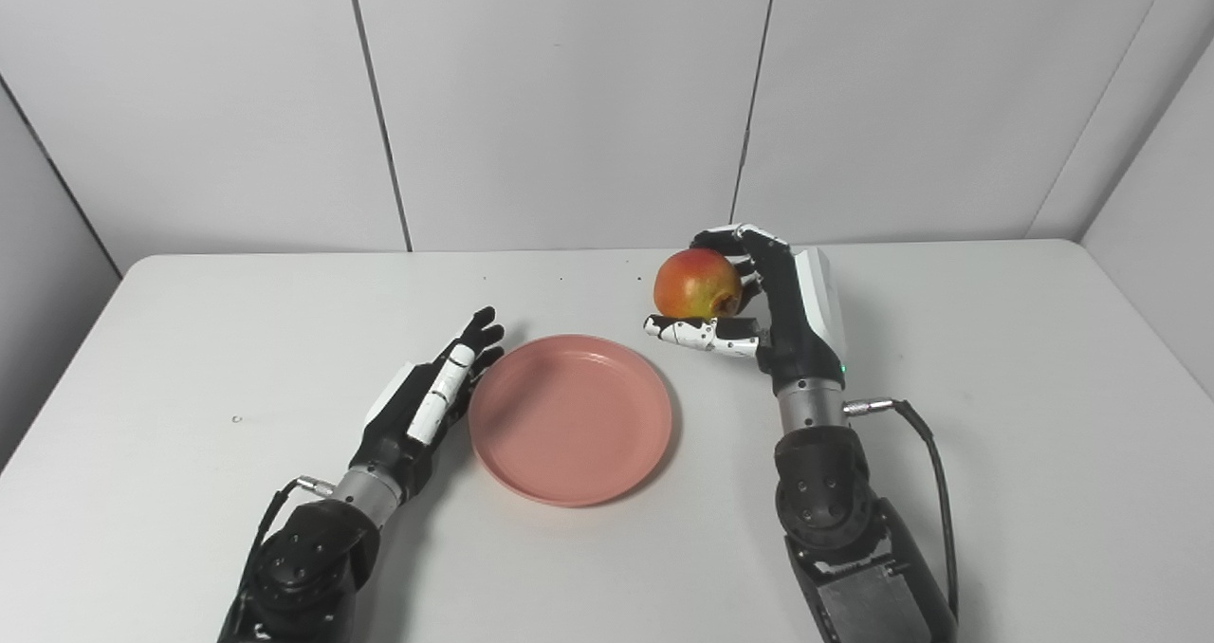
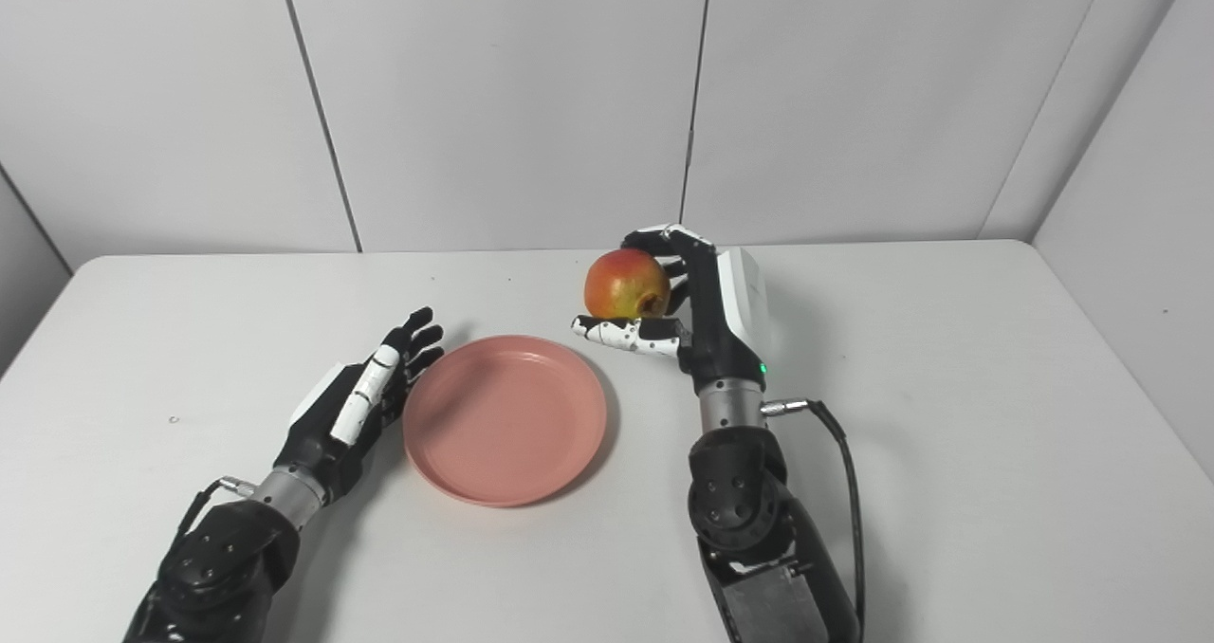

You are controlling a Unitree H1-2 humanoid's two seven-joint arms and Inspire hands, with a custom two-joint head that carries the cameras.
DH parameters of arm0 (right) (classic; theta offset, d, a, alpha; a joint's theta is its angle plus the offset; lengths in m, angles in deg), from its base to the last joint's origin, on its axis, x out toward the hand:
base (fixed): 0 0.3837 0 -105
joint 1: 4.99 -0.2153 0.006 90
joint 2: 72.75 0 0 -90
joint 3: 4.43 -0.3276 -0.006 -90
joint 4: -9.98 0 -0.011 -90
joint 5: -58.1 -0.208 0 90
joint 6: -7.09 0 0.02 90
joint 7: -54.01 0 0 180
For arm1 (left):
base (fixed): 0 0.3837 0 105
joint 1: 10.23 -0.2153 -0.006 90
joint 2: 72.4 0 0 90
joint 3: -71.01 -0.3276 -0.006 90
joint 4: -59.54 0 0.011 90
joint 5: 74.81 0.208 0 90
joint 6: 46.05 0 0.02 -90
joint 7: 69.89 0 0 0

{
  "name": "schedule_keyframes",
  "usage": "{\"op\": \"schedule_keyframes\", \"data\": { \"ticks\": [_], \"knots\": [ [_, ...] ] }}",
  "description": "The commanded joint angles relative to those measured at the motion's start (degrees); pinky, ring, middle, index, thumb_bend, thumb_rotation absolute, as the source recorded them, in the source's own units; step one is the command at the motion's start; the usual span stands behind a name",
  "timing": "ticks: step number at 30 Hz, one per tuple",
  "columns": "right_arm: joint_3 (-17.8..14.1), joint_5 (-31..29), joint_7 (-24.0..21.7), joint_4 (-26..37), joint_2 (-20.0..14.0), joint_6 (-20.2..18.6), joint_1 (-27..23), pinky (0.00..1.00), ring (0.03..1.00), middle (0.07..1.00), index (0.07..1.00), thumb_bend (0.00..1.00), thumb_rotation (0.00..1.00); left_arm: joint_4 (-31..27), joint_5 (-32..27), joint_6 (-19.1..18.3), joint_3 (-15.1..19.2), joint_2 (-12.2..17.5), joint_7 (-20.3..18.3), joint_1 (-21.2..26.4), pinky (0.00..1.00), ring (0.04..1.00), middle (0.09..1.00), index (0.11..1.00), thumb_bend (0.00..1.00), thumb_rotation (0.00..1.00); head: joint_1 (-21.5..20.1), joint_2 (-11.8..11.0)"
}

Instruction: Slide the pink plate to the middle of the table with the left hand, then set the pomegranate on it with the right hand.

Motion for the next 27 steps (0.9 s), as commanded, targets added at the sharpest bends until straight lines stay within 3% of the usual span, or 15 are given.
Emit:
{"op": "schedule_keyframes", "data": {
  "ticks": [1,7,18,19,24,27],
  "knots": [
    [0.32,0.80,0.16,1.56,0.50,2.73,-1.31,0.29,0.395,0.459,0.513,0.52,0.00,-1.00,0.24,-0.22,-0.26,0.20,-0.26,1.28,0.93,0.962,0.977,0.978,0.52,1.00,0.07,-0.04],
    [1.21,1.23,0.07,1.13,0.73,3.37,-1.09,0.24,0.346,0.426,0.527,0.52,0.00,-1.30,0.34,-0.61,-0.36,0.28,-0.18,1.25,0.93,0.960,0.975,0.977,0.52,1.00,0.09,0.13],
    [2.22,1.13,0.08,-0.14,1.26,4.59,-0.99,0.25,0.348,0.418,0.526,0.52,0.00,-1.81,0.16,-0.99,-0.33,0.31,-0.23,1.21,0.93,0.960,0.974,0.975,0.53,1.00,0.10,0.48],
    [2.32,1.18,0.11,-0.23,1.27,4.77,-0.96,0.24,0.334,0.457,0.500,0.52,0.00,-1.93,0.28,-1.08,-0.38,0.32,-0.18,1.21,0.93,0.958,0.973,0.972,0.52,1.00,0.10,0.48],
    [2.78,1.25,0.09,-0.99,1.25,5.72,-0.98,0.23,0.316,0.475,0.488,0.52,0.00,-1.79,0.13,-1.19,-0.38,0.37,-0.34,1.29,0.93,0.962,0.977,0.976,0.52,1.00,0.15,0.58],
    [3.01,1.24,-0.06,-1.40,1.17,6.24,-0.97,0.25,0.341,0.424,0.520,0.52,0.00,-1.82,0.28,-1.34,-0.46,0.40,-0.29,1.32,0.93,0.959,0.974,0.974,0.52,1.00,0.16,0.67]
  ]
}}
